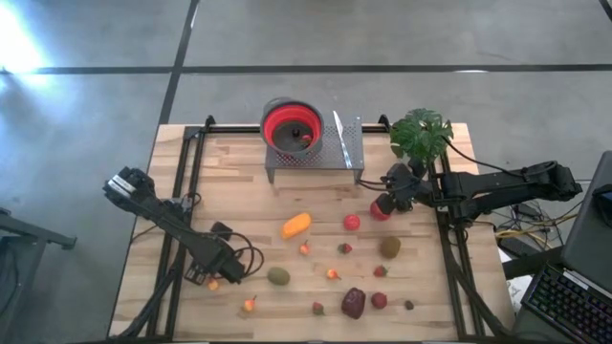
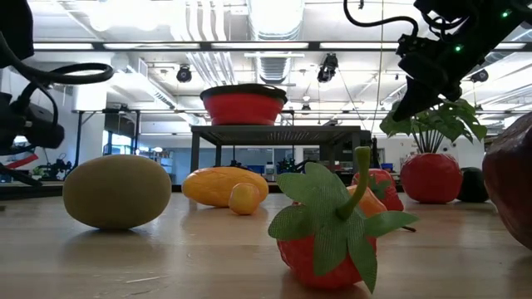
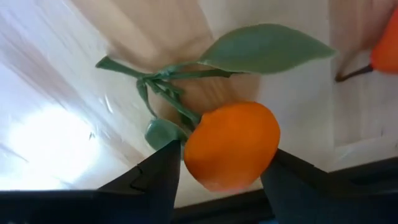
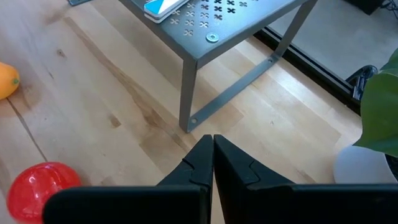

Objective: Pick & Place Fruit
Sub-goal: Put the orange into the red strainer bowl on the shelf

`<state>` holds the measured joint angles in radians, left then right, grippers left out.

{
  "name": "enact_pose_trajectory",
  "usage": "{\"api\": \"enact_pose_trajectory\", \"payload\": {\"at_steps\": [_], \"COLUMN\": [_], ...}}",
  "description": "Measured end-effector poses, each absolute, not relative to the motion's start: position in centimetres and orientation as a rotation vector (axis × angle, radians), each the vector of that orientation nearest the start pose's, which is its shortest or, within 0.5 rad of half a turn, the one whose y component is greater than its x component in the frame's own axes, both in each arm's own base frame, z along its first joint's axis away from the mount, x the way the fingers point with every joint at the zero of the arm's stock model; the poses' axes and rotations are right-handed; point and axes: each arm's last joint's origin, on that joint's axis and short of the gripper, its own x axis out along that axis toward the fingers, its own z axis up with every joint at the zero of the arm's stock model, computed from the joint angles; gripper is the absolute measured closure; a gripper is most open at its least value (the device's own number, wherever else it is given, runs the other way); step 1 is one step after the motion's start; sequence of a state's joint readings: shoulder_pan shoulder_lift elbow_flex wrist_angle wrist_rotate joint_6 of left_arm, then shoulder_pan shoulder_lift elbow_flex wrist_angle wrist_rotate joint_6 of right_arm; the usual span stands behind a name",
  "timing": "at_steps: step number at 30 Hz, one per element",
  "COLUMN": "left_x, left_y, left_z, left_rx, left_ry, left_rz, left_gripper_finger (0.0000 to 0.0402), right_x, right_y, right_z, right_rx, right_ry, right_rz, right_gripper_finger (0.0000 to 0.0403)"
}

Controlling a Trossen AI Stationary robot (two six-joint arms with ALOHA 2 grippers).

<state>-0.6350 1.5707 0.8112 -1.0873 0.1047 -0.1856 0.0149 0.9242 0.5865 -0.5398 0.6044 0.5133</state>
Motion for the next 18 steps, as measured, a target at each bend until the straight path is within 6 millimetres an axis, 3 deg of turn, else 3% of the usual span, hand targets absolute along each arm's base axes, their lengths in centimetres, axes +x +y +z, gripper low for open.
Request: {"api": "enact_pose_trajectory", "payload": {"at_steps": [10, 18], "left_x": [17.3, 17.7], "left_y": [-13.1, -13.4], "left_z": [14.85, 14.79], "left_rx": [0.354, 0.331], "left_ry": [1.794, 1.747], "left_rz": [-0.354, -0.37], "left_gripper_finger": [0.0239, 0.0231], "right_x": [17.07, 17.08], "right_y": [-1.39, -1.39], "right_z": [21.91, 21.91], "right_rx": [0.198, 0.198], "right_ry": [0.679, 0.679], "right_rz": [-0.747, -0.747], "right_gripper_finger": [0.0394, 0.0394]}}
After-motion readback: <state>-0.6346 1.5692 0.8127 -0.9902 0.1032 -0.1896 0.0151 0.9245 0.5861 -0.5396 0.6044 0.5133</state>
